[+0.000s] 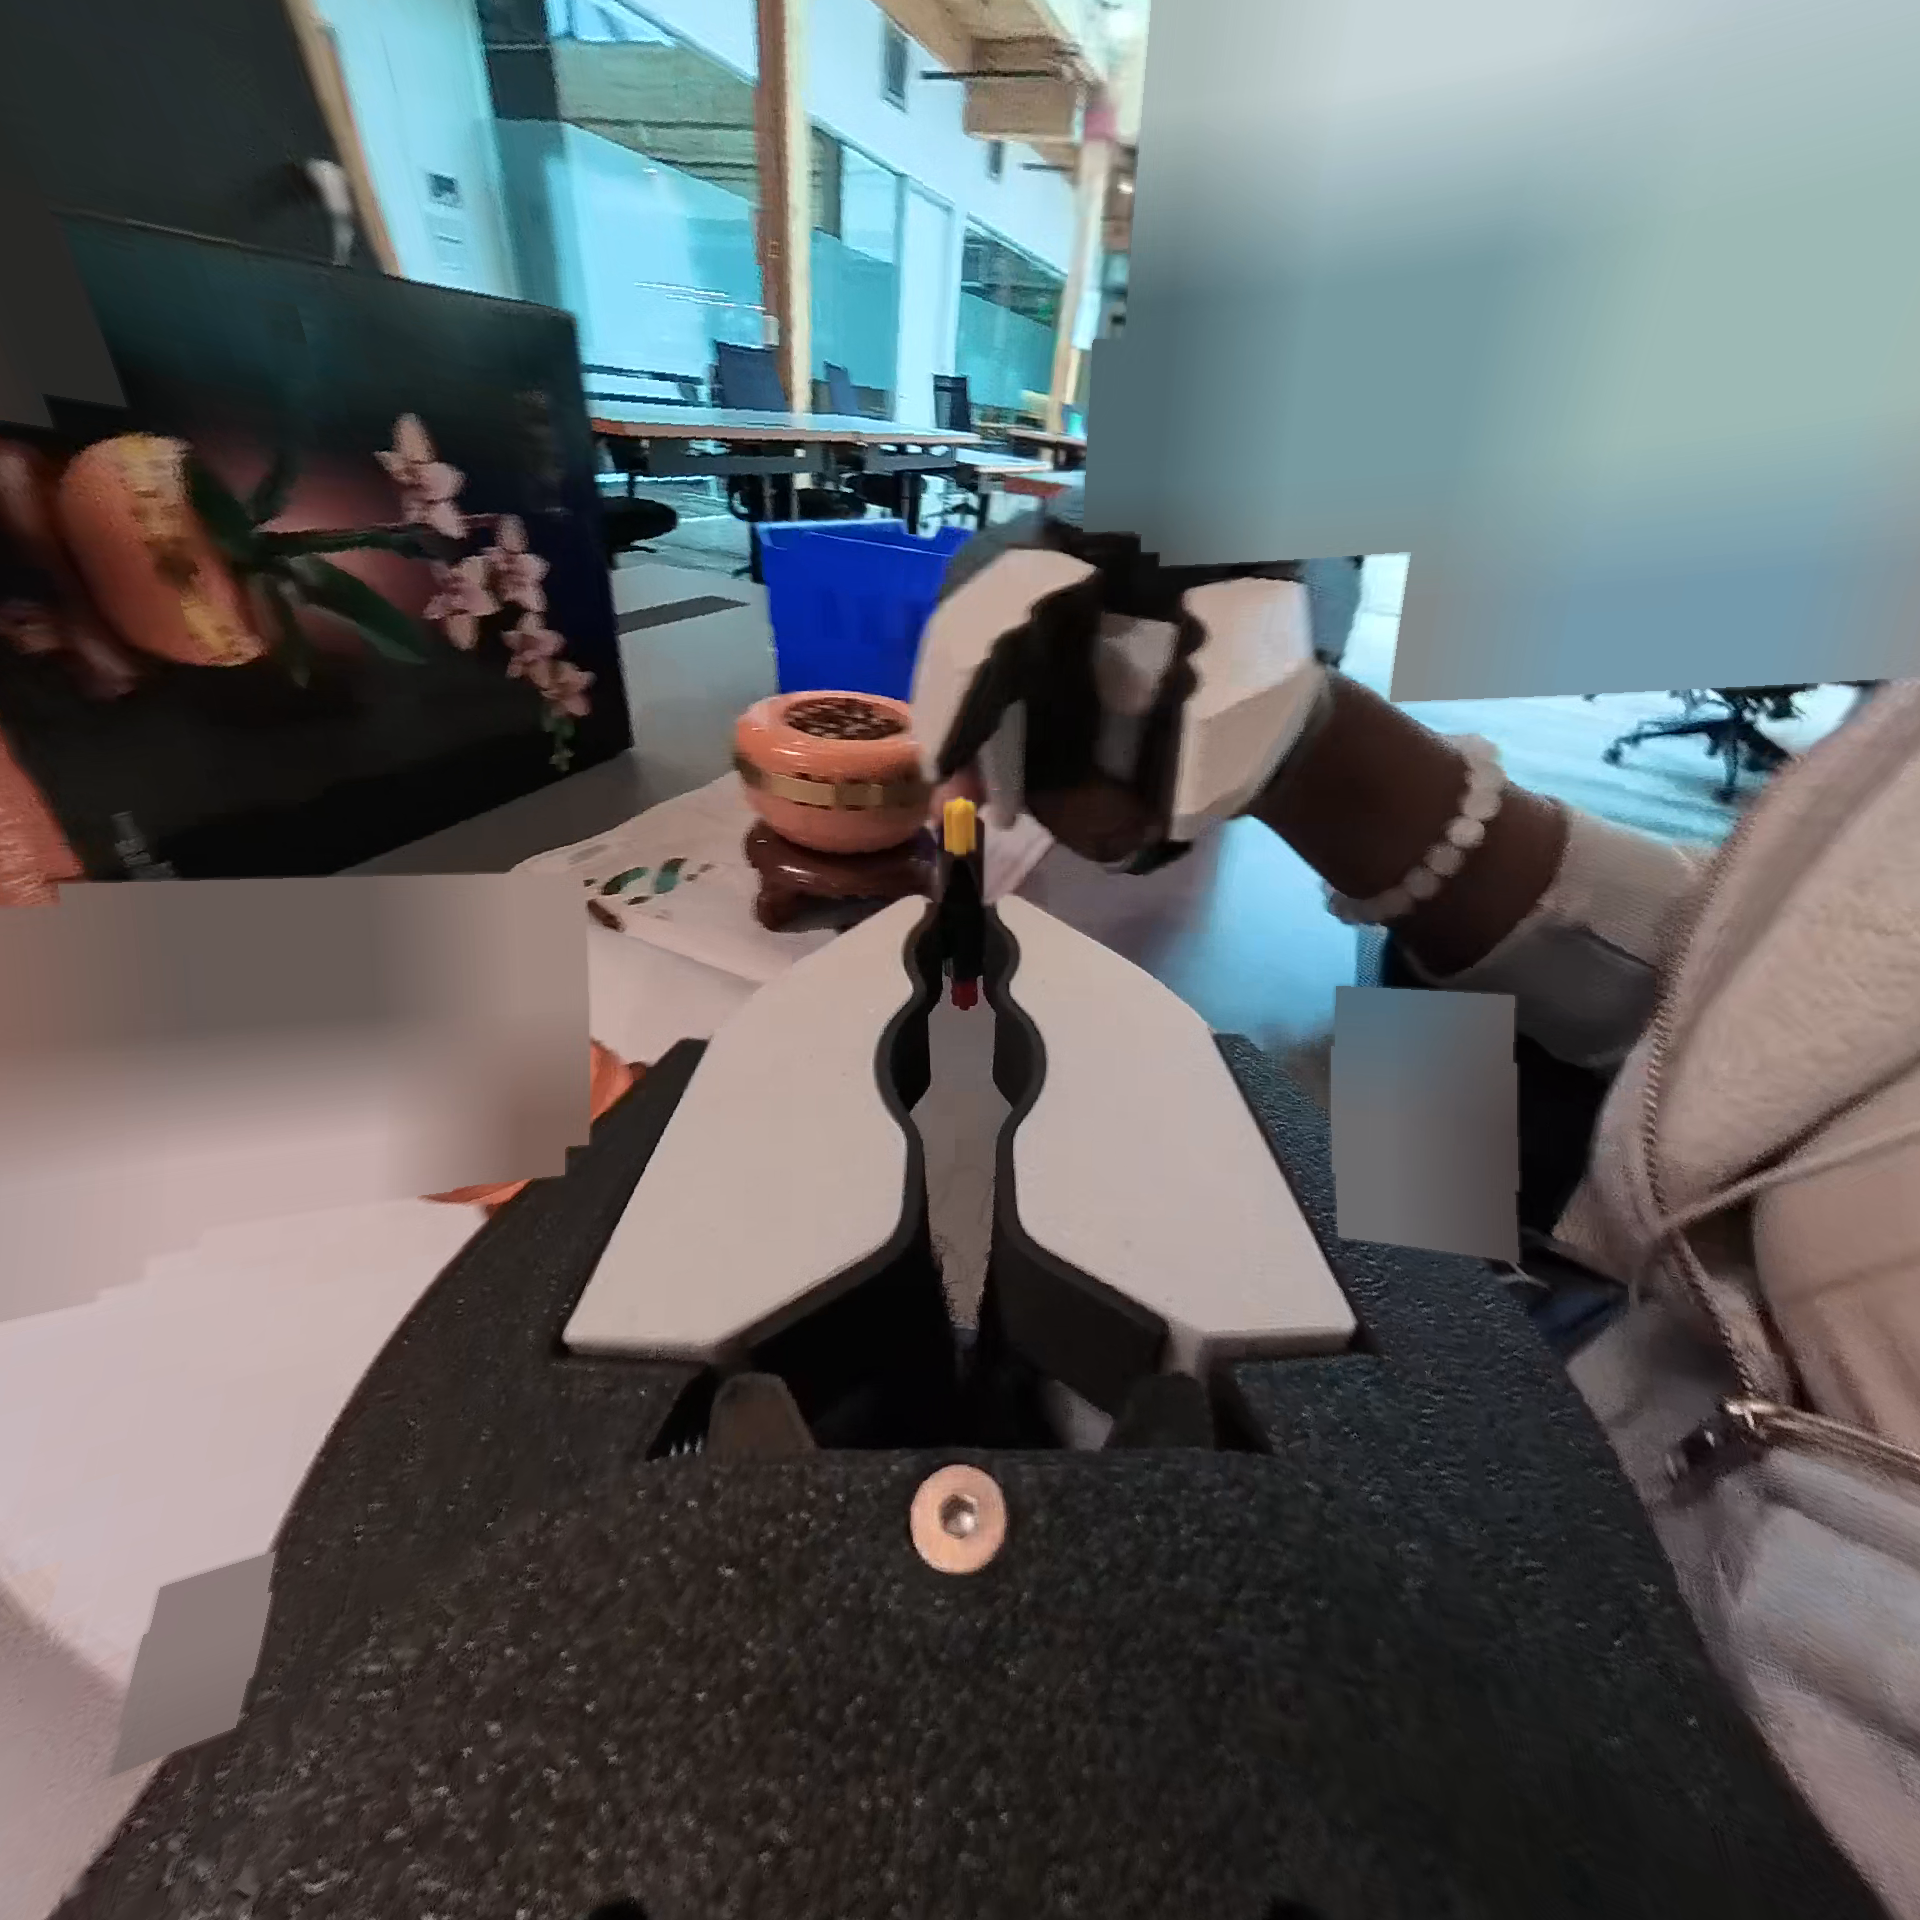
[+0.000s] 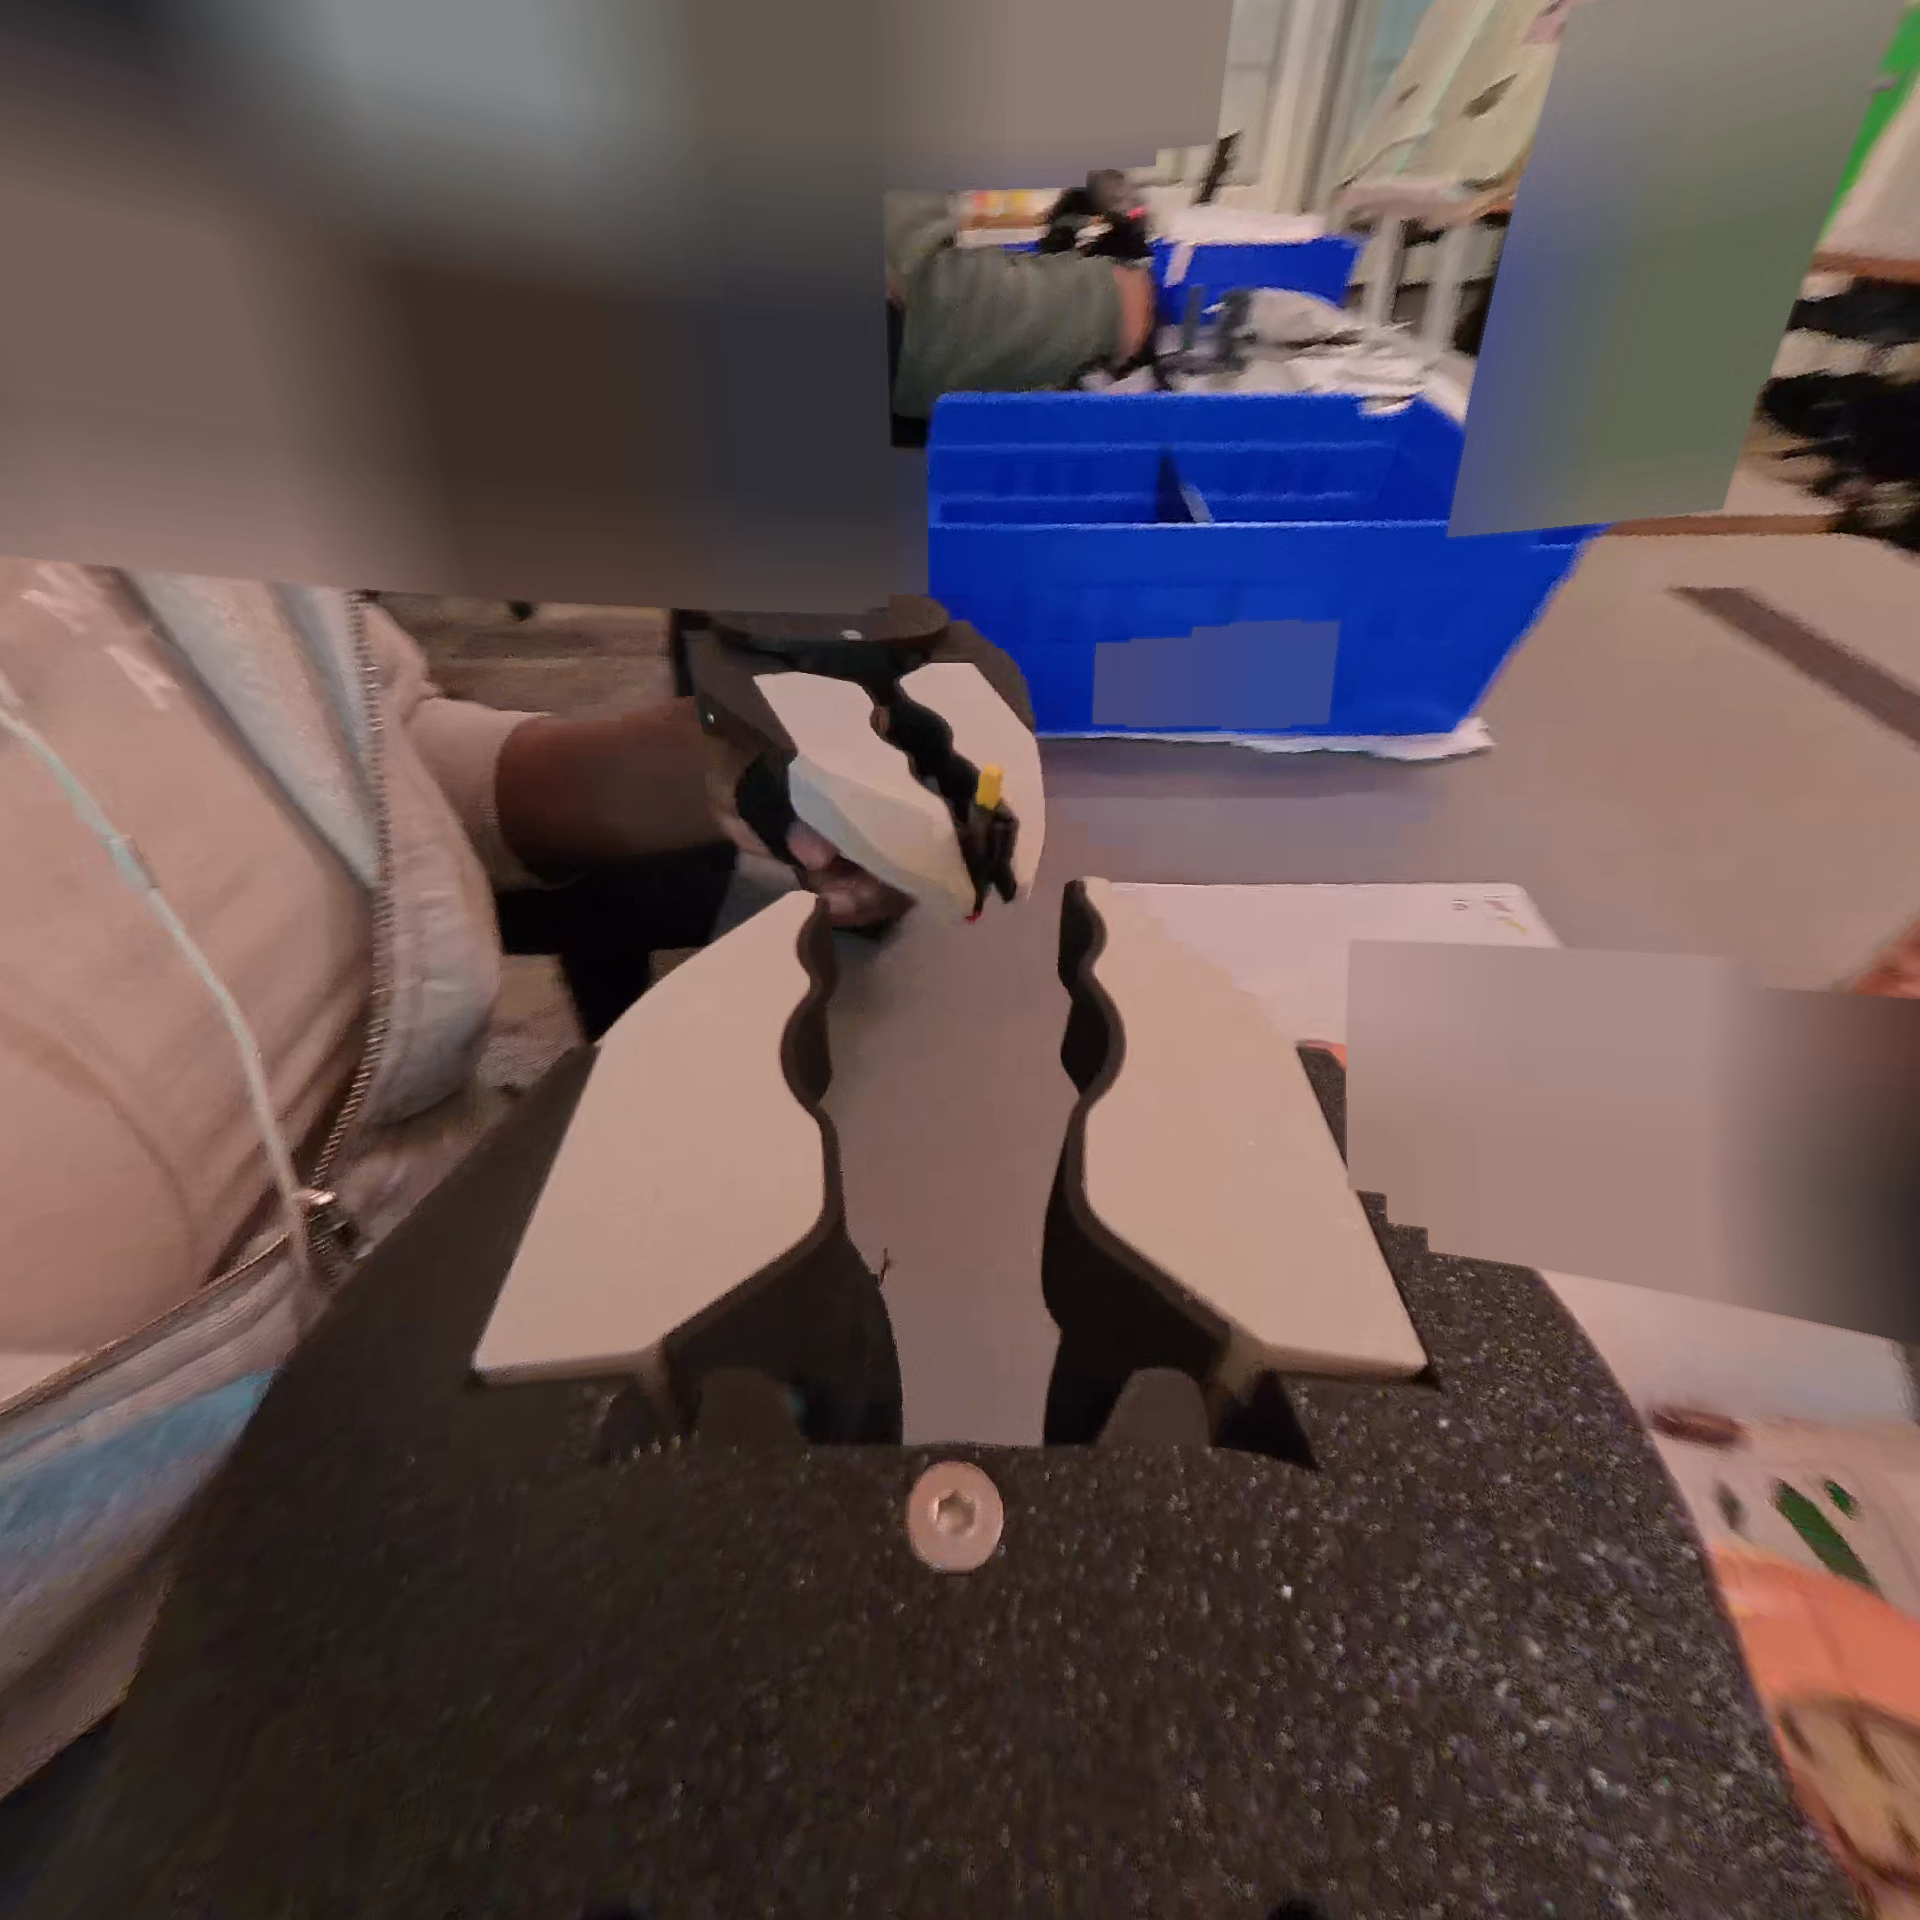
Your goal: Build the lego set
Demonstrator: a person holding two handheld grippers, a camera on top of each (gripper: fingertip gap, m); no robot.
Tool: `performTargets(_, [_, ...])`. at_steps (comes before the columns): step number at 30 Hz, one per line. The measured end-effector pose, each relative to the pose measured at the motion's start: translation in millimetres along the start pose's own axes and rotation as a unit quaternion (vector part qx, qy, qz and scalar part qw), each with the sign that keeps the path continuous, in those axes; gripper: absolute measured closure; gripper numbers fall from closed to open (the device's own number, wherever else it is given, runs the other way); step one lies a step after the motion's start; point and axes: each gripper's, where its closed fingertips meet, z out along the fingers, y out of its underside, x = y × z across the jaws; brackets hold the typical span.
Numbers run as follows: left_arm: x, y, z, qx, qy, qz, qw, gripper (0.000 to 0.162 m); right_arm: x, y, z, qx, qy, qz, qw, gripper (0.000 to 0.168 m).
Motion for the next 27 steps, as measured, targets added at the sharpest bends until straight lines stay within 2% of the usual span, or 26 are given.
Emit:
performTargets(2, [-19, -5, -2, -0.004, -0.009, -0.033, 0.999, 0.156, 9, 3, -8, 0.002, 0.051, -0.011, 0.999, 0.126])
performTargets(4, [-34, -13, -3, 0.002, 0.001, -0.066, 0.998, 0.156, 10, 10, -12, -0.005, 0.071, -0.017, 0.997, 0.127])
performTargets(7, [-55, -19, -3, 0.001, 0.015, -0.103, 0.995, 0.157, 3, 25, -13, -0.022, 0.062, -0.002, 0.998, 0.13])
performTargets(11, [-73, -13, 2, -0.041, 0.023, -0.14, 0.989, 0.157, -8, 50, -12, -0.048, 0.038, 0.029, 0.998, 0.134])
performTargets(16, [-86, -14, 14, -0.071, 0.074, -0.248, 0.963, 0.156, -7, 69, -14, -0.073, 0.063, 0.02, 0.995, 0.134])
performTargets(18, [-101, -11, 18, -0.074, 0.059, -0.278, 0.956, 0.156, 4, 67, -15, -0.066, 0.108, 0.017, 0.992, 0.133])
performTargets(19, [-108, -8, 19, -0.077, 0.049, -0.288, 0.953, 0.156, 16, 65, -18, -0.065, 0.158, 0.023, 0.985, 0.13])
performTargets(21, [-118, -1, 20, -0.079, 0.035, -0.304, 0.949, 0.156, 48, 58, -31, -0.073, 0.296, 0.048, 0.951, 0.129])
performTargets(22, [-119, 1, 19, -0.08, 0.037, -0.311, 0.946, 0.156, 55, 51, -31, -0.075, 0.331, 0.053, 0.939, 0.128])
performTargets(25, [-128, 7, 20, -0.084, 0.028, -0.321, 0.943, 0.156, 68, 37, -18, -0.116, 0.372, 0.054, 0.92, 0.12])
performTargets(27, [-127, 10, 21, -0.092, 0.031, -0.323, 0.941, 0.156, 79, 41, -7, -0.143, 0.387, 0.063, 0.909, 0.119])
